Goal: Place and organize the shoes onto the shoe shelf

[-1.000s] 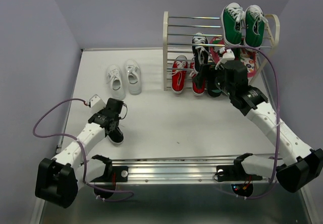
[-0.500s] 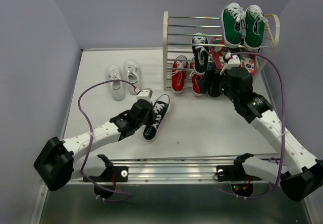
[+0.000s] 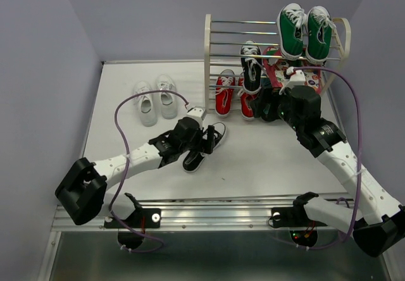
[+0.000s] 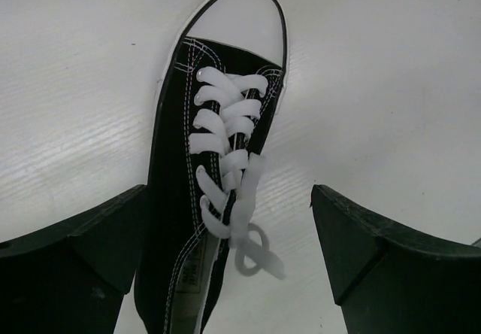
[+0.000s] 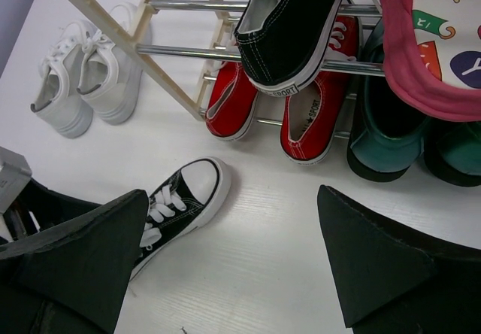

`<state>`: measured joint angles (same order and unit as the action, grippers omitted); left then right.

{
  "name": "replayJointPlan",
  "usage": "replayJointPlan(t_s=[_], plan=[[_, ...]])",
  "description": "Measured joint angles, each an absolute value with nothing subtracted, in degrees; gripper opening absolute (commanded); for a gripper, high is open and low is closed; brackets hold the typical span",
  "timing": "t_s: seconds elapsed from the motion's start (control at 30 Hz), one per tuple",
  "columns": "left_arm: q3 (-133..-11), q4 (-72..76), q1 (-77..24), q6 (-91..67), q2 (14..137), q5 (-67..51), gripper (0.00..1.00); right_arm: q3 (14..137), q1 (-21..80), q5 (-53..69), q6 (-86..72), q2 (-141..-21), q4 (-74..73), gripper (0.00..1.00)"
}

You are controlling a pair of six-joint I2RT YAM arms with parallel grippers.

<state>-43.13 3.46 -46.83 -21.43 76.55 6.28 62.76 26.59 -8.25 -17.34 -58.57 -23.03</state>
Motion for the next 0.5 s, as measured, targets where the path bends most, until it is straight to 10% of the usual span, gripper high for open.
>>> replayJointPlan(t_s=[0.5], plan=[[-42.7,-14.2,-49.1,-27.7,69.0,4.7,0.99,61.9,26.6,-8.4,-17.3,-59.7,-24.1,1.0]])
